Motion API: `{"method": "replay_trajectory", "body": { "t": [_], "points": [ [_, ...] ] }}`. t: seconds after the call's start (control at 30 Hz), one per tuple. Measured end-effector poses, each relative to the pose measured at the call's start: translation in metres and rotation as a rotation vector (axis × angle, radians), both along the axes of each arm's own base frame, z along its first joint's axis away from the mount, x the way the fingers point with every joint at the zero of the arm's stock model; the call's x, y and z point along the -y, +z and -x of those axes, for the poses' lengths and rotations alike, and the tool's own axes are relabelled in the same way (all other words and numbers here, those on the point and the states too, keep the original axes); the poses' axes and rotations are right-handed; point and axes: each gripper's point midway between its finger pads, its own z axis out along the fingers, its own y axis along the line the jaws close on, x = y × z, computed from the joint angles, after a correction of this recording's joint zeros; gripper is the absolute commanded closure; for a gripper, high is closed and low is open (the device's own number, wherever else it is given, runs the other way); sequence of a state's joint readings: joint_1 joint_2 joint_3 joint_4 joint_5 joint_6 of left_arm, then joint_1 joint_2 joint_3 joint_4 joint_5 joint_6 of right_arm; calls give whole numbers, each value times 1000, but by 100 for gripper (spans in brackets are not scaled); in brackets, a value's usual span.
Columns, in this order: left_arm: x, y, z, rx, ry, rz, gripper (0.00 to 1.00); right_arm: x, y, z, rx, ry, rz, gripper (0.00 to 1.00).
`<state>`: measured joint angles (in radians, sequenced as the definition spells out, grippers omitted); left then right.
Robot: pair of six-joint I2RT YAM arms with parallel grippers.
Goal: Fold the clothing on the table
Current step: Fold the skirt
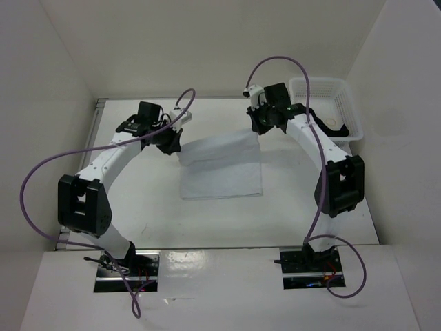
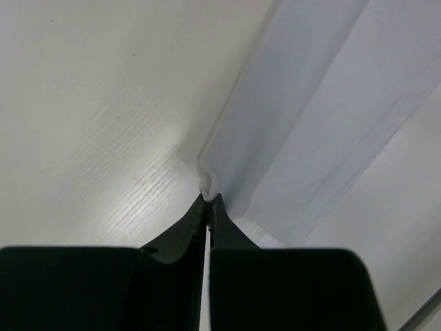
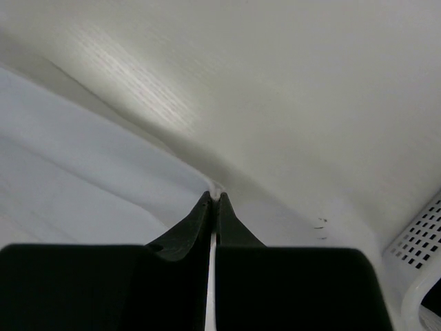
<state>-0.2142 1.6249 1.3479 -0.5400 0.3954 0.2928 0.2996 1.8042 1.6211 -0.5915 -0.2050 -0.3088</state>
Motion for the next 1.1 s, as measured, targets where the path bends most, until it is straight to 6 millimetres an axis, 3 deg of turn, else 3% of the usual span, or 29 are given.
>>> {"method": "replay_trajectory", "body": {
  "t": [0.2,0.33,0.47,0.6,0.67,0.7,0.77,0.83,1.1],
  "points": [
    [-5,1,25,21,-41,-28,100,-1,-23,53,-59,125,88,100],
    [-3,-15,41,-14,-78,-49,95,3,-44,84,-112,213,144,100],
    [4,-35,62,-73,-135,-68,95,12,-72,105,-180,262,196,100],
    [15,-47,85,-116,-213,-82,84,19,-87,117,-221,286,229,100],
    [18,-47,96,-120,-248,-93,79,22,-88,119,-225,298,247,89],
    [17,-46,102,-124,-258,-97,73,23,-89,121,-229,306,258,71],
    [14,-41,111,-112,-274,-108,65,27,-91,127,-250,328,276,47],
    [11,-34,116,-89,-279,-113,60,29,-93,134,-274,355,292,30],
    [1,-3,123,13,-265,-133,57,28,-89,182,-393,540,290,18]
  ]
}}
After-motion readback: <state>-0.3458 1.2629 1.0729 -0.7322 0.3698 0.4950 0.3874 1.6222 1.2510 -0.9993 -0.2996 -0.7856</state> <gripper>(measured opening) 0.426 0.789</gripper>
